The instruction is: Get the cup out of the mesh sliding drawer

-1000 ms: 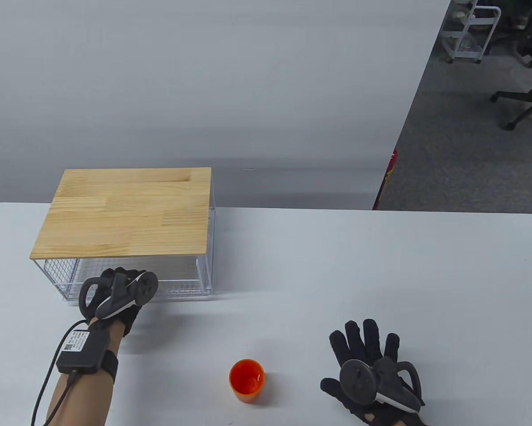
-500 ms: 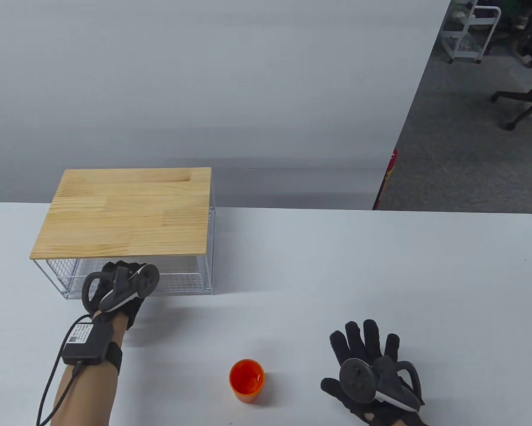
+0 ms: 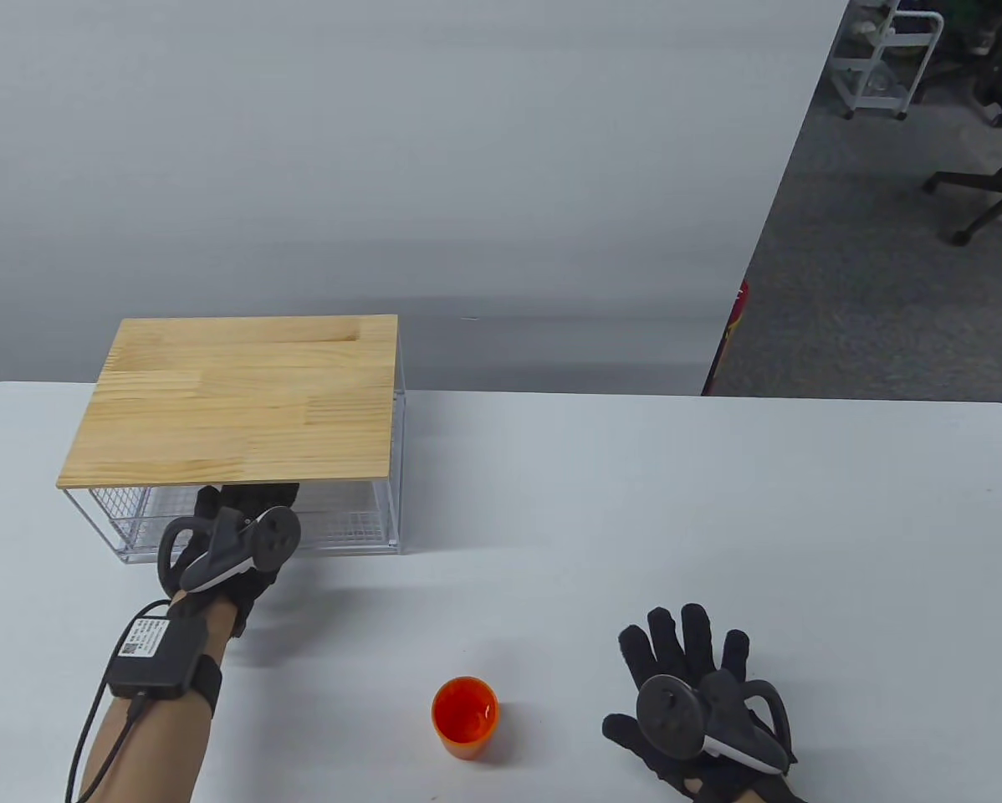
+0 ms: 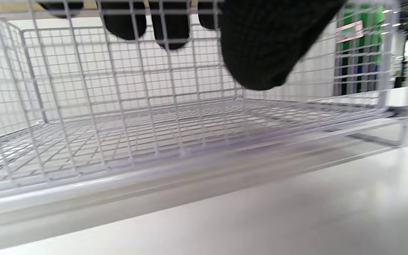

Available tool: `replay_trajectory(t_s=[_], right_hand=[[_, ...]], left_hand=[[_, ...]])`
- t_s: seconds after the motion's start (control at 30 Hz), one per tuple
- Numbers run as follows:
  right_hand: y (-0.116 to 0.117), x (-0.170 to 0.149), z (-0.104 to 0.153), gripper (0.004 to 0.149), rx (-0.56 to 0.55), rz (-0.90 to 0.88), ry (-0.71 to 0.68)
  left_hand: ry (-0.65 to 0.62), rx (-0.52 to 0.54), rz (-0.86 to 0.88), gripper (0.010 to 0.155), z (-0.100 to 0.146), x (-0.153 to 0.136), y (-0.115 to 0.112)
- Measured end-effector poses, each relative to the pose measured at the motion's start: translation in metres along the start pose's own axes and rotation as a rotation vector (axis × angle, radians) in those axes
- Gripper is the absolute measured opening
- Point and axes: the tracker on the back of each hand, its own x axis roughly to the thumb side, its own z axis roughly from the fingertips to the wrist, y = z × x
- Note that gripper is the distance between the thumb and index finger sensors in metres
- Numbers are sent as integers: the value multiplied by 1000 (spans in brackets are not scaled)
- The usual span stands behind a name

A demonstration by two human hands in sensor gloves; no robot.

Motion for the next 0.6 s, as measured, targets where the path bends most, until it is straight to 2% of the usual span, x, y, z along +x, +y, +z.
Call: replay_trajectory(t_s=[0.07, 0.2, 0.4, 0.6], right_hand=[[0, 0, 0, 89, 0, 0, -4], [-1, 2, 1, 89, -11, 3, -17], [-6, 6, 6, 89, -48, 0, -42], [-6, 14, 9, 90, -60, 7, -76]], left_hand=[[-42, -4, -2, 86, 10, 6, 7], [-114, 1, -54, 90, 38, 27, 23], [-176, -60, -65, 97, 85, 58, 32], [-209, -71, -11, 99, 121, 74, 43]])
